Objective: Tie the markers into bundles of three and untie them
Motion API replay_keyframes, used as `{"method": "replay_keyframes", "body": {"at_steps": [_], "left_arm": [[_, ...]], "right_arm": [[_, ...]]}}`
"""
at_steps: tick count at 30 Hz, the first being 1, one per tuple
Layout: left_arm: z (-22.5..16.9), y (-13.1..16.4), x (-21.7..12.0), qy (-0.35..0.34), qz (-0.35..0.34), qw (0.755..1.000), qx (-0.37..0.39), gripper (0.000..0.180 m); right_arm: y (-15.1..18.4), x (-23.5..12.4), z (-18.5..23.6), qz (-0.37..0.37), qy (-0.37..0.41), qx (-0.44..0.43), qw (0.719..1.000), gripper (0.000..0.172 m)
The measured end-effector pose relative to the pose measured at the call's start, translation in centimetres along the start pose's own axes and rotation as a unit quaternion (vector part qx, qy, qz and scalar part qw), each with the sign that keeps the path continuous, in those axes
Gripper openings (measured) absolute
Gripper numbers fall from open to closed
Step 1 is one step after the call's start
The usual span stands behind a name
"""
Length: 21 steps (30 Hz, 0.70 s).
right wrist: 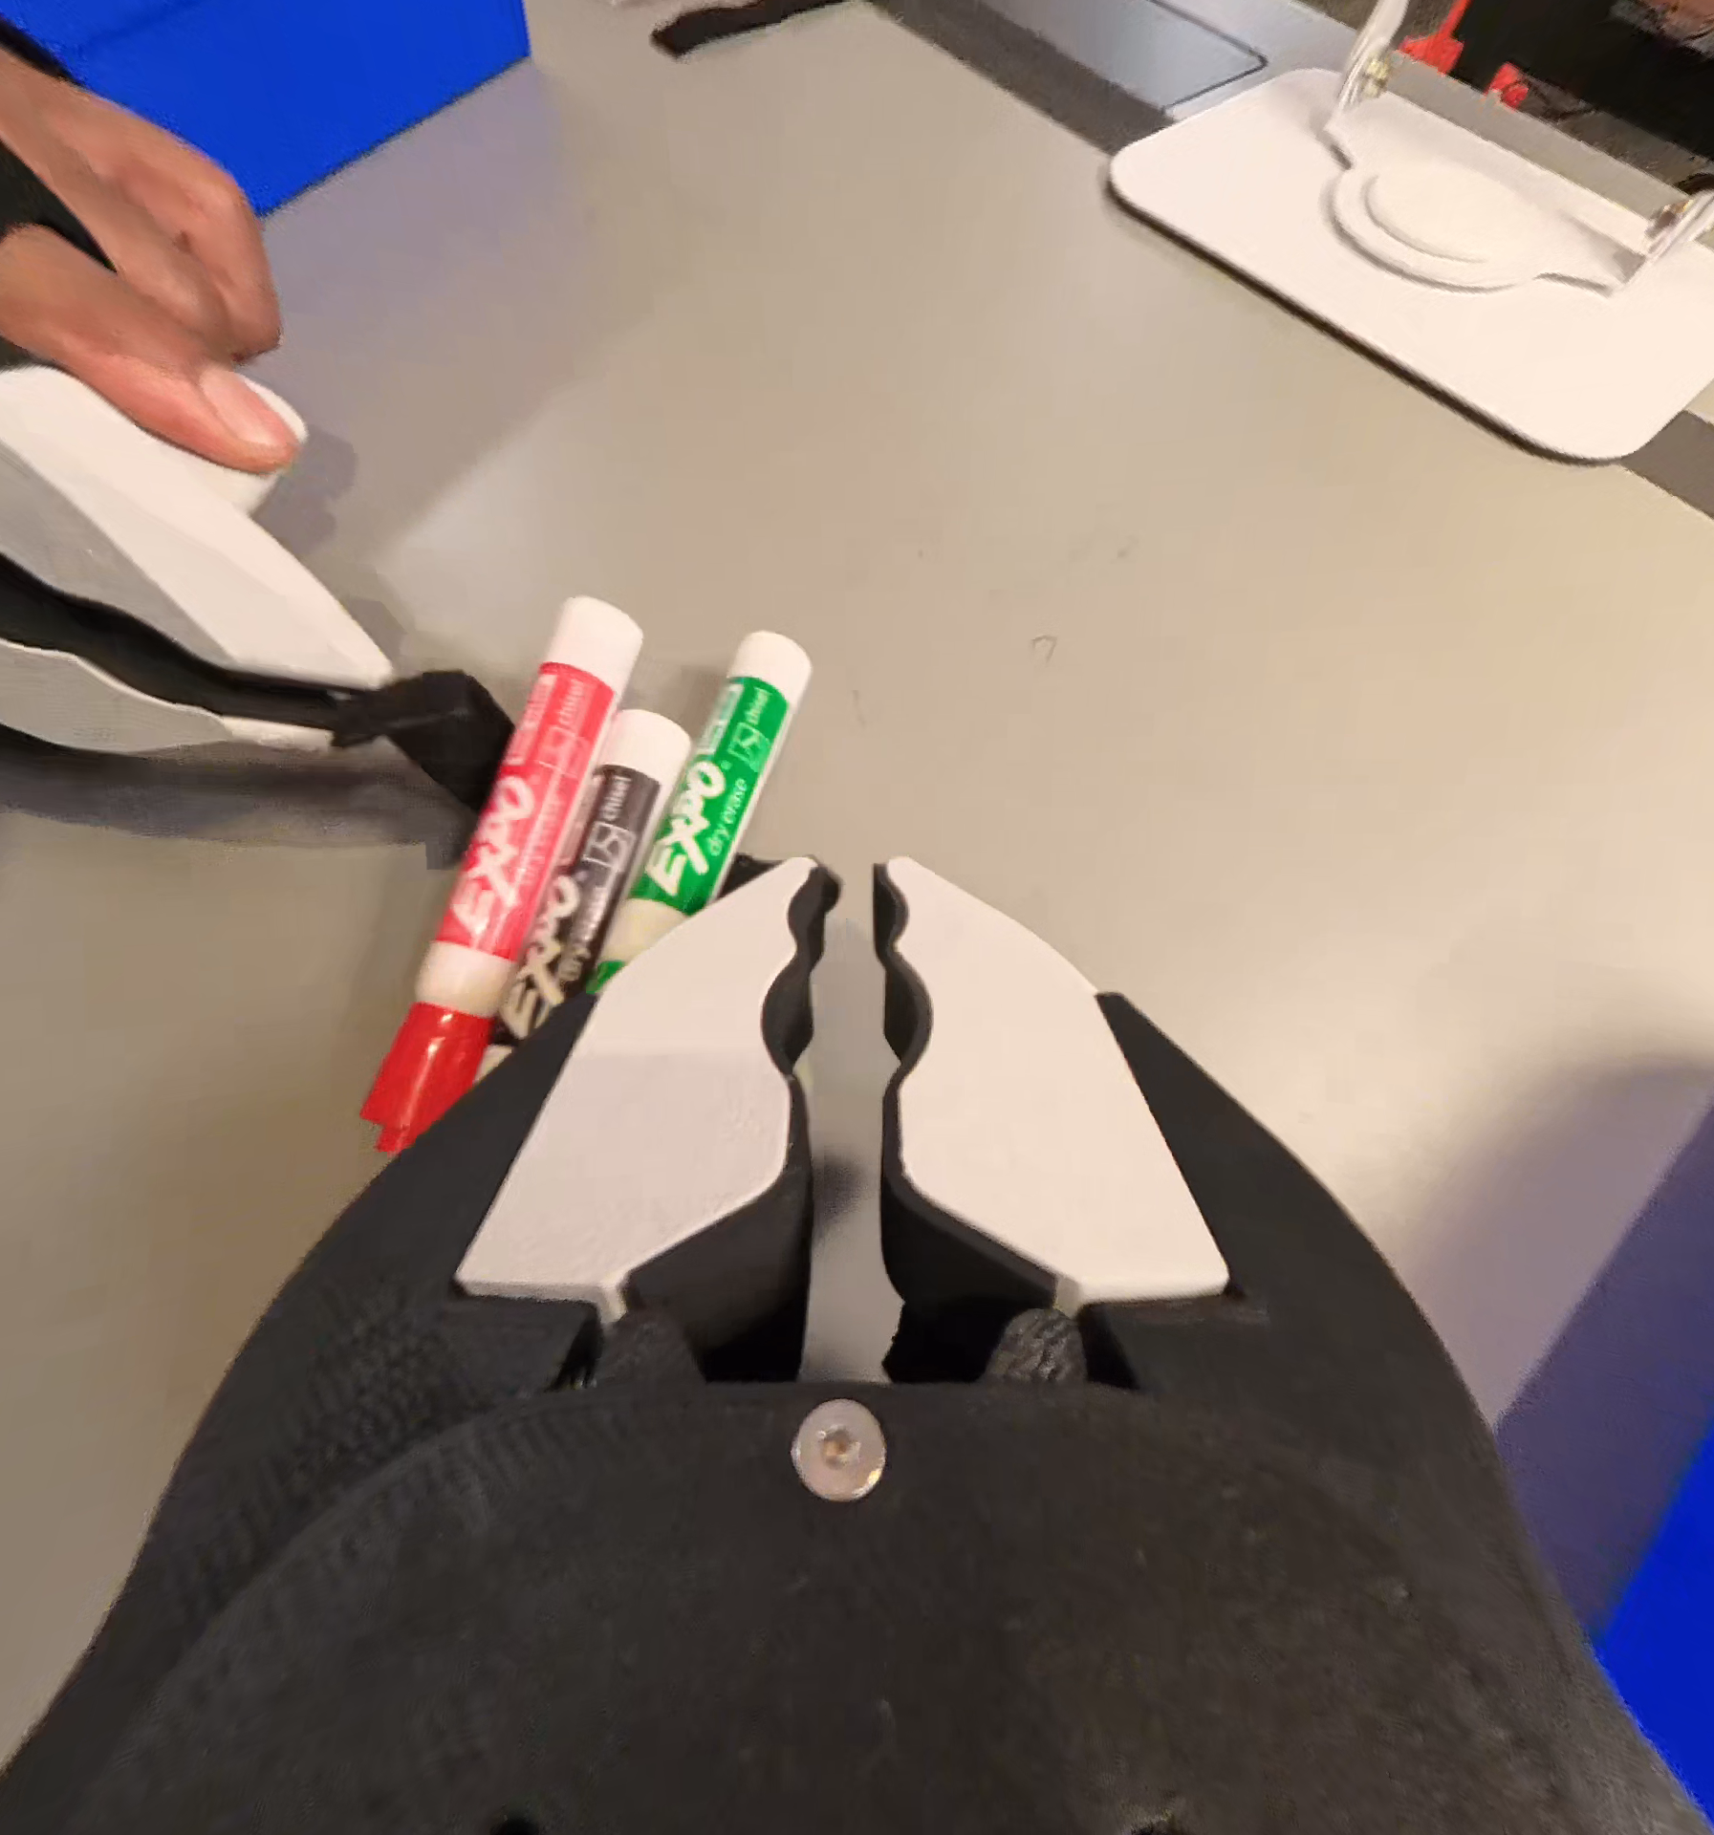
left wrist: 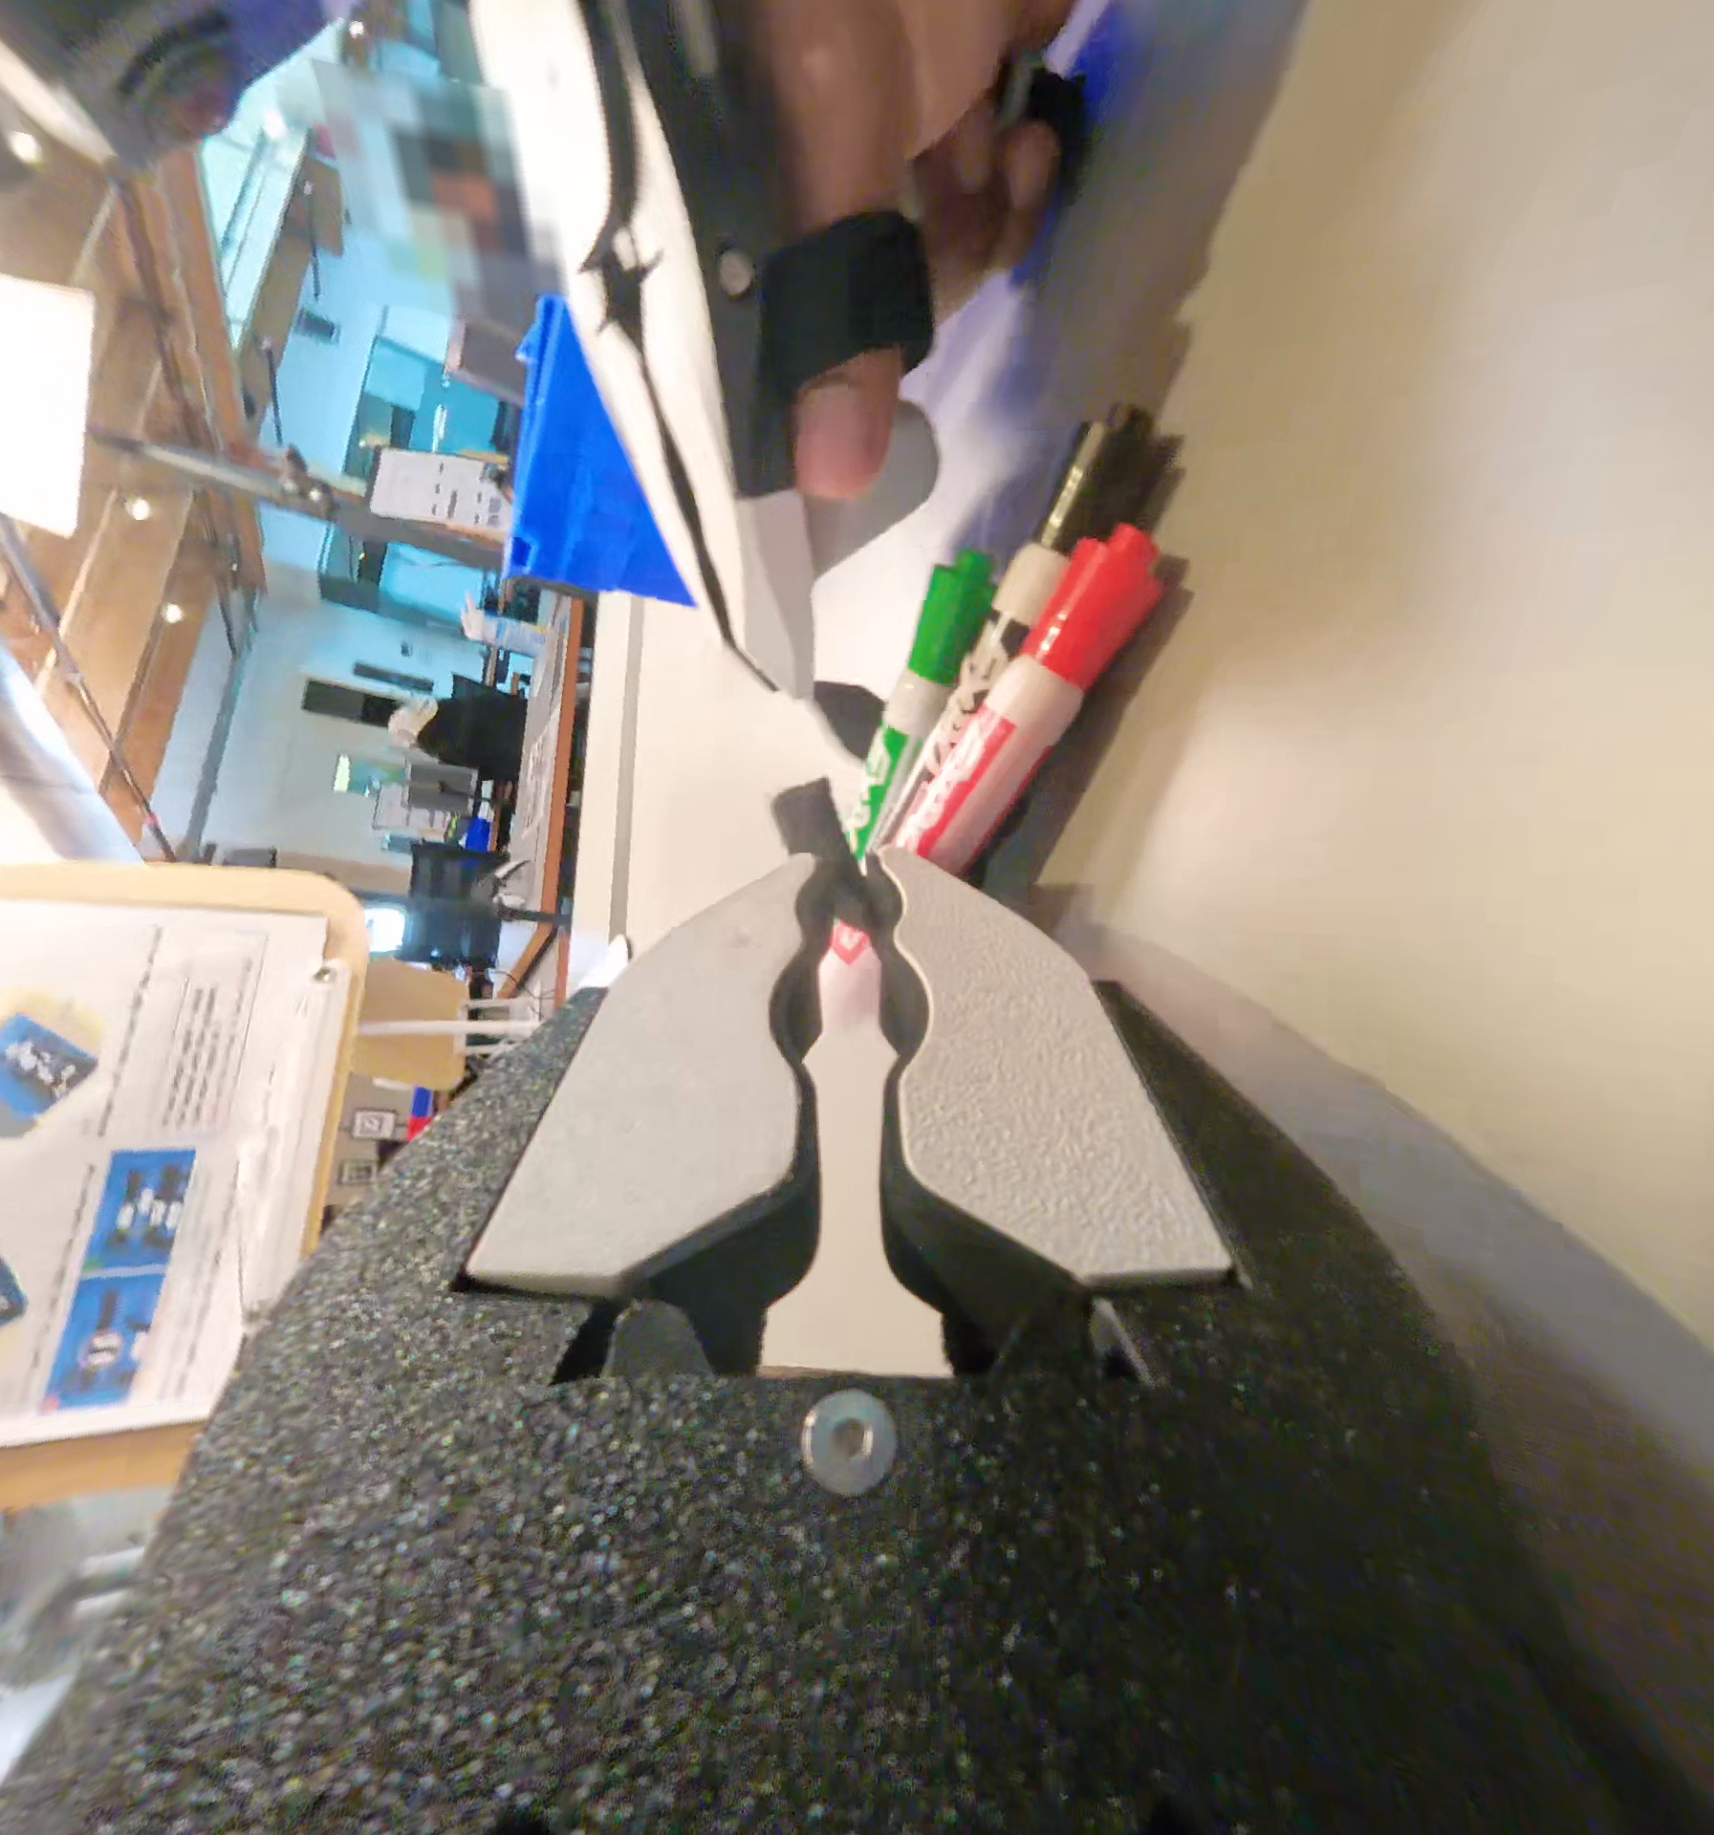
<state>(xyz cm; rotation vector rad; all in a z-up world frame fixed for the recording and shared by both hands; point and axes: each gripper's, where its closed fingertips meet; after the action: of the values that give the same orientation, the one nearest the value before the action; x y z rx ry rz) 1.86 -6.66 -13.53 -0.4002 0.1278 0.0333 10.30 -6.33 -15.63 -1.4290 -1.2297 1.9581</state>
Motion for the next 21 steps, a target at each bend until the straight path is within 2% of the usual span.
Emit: {"method": "replay_keyframes", "body": {"at_steps": [5,9,16,21], "left_arm": [[1.4,0.6,0.2,-0.017,0.022,0.997,-0.072,0.015],[1.5,1.0,0.6,-0.021,0.043,0.994,-0.1,0.021],[3.9,1.0,0.6,-0.07,0.05,0.981,-0.174,0.037],[3.6,2.1,0.8,-0.059,0.075,0.973,-0.212,0.04]], "right_arm": [[-1.3,-0.6,0.9,-0.03,-0.038,0.011,0.999,0.018],[0.3,0.3,2.6,0.026,-0.09,0.017,0.995,0.02],[3.0,1.0,2.3,0.102,-0.077,0.039,0.991,0.023],[3.5,1.1,2.0,0.13,-0.05,0.017,0.99,0.022]]}}
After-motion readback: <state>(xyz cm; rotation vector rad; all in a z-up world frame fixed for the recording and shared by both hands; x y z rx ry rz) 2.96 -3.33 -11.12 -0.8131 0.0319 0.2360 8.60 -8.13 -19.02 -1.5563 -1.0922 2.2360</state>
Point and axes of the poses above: each gripper's, where its closed fingertips meet, x out along the fingers, y out of its underside, z = x × y across the jaws, and after that the axes turned 13 degrees about -y, right-handed
